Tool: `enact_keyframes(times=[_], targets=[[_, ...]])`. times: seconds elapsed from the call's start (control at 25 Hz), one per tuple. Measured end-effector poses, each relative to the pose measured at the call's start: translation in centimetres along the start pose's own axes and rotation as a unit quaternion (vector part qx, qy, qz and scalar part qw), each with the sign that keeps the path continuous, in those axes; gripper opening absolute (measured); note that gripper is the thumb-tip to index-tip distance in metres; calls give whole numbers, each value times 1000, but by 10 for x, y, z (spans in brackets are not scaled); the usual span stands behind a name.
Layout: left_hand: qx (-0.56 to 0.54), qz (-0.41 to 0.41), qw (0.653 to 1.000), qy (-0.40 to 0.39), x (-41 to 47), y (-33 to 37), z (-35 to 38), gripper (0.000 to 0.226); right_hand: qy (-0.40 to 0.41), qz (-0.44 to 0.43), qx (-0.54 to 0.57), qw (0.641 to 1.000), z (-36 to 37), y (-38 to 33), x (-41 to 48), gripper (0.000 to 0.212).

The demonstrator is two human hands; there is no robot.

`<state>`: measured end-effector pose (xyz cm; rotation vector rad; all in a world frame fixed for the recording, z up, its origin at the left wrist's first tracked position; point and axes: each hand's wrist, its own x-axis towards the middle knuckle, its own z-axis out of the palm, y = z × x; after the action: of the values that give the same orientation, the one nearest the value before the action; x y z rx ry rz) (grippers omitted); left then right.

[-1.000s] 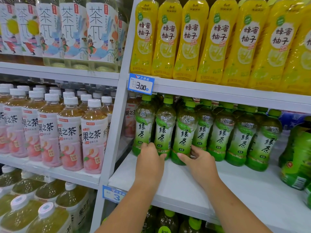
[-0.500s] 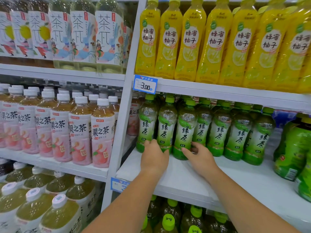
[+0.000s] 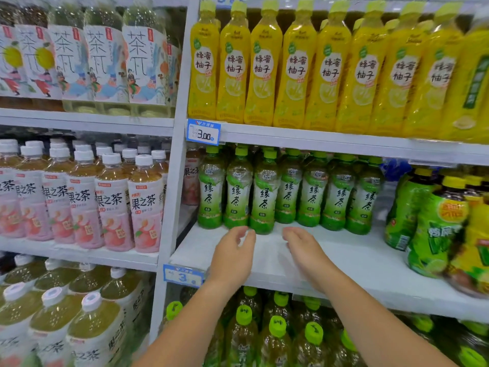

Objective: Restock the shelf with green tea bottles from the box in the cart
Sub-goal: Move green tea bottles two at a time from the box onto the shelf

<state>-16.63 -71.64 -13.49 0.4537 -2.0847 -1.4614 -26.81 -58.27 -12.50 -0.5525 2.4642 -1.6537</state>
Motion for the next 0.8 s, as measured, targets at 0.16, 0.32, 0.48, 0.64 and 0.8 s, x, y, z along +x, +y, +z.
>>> enact_keyframes(times=[0.16,0.32,0.48,0.64,0.8], targets=[[-3,-5,1000,-30,-26,8,1,34,-26,8,20,999,-16,14,-24,34],[19,-72,993,-91,-53,24,-3,36,-36,65,67,995,-38,9,-65,29],[19,-190,970,-148,-84,48,-12,32,-20,165,113,980,-58,-3,-109,22],[61,-280,933,-220,-126,90,-29,35,-22,288,86,953,-88,-25,-164,35],[92,-319,907,-260,-154,151,-45,43,-35,372,51,926,-126,-62,-216,43]])
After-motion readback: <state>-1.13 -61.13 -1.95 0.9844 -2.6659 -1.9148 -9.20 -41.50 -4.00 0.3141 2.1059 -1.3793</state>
